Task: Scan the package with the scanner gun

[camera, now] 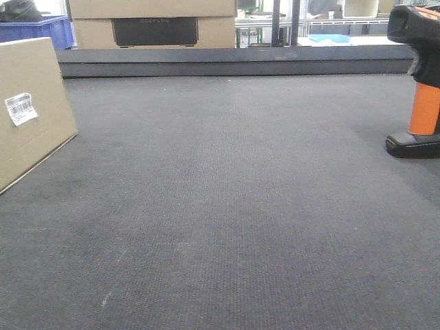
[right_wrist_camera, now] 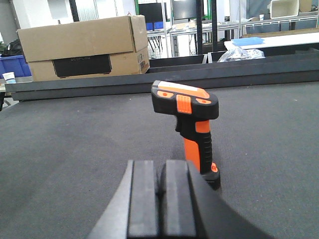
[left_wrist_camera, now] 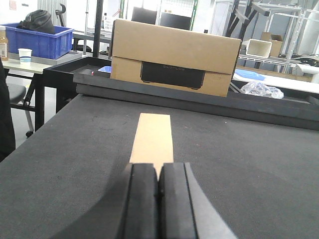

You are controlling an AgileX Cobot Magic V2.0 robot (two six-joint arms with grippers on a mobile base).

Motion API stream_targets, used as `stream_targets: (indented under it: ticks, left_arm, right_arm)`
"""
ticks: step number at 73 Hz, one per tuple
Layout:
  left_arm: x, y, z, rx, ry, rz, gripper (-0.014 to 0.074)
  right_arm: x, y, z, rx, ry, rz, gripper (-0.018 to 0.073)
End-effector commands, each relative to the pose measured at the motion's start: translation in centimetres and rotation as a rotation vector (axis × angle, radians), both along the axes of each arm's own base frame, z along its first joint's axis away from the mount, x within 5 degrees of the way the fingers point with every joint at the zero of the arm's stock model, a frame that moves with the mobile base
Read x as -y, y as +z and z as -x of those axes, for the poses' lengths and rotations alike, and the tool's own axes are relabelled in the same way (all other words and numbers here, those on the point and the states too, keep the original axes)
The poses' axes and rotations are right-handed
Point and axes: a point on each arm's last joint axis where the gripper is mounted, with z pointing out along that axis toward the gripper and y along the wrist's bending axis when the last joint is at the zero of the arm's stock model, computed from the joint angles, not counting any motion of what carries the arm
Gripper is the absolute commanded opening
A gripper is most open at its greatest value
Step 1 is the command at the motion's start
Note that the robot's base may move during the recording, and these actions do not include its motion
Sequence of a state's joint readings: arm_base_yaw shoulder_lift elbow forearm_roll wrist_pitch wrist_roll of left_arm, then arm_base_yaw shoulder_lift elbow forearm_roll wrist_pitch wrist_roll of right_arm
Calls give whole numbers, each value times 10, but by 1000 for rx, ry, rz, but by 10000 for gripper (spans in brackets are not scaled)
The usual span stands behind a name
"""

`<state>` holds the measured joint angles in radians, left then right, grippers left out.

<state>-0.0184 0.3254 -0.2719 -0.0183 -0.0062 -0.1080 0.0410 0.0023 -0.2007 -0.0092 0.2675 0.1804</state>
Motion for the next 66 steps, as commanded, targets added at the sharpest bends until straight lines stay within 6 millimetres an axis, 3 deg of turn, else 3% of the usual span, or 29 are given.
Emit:
stream_targets:
  ticks: [1,13,19,22,35,66]
  left_arm:
    - [0,2,1,25,1,4,-111]
    - [0,2,1,25,1,4,-111]
    - [0,2,1,25,1,4,-111]
    - [0,2,1,25,1,4,-111]
    - [0,2,1,25,1,4,-111]
    - [0,2,1,25,1,4,-111]
  right_arm:
    - [0,1,0,15,3,3,-162]
    - [-1,-3,-1,4,6,-4,-162]
    - [-1,-6,-3,60,-3,210,-162]
    - [-1,-9,-5,82,-1,235,-162]
    - [2,-37,-13,129,-54,223,-162]
    - [6,-45,-13,32,-131,204,-162]
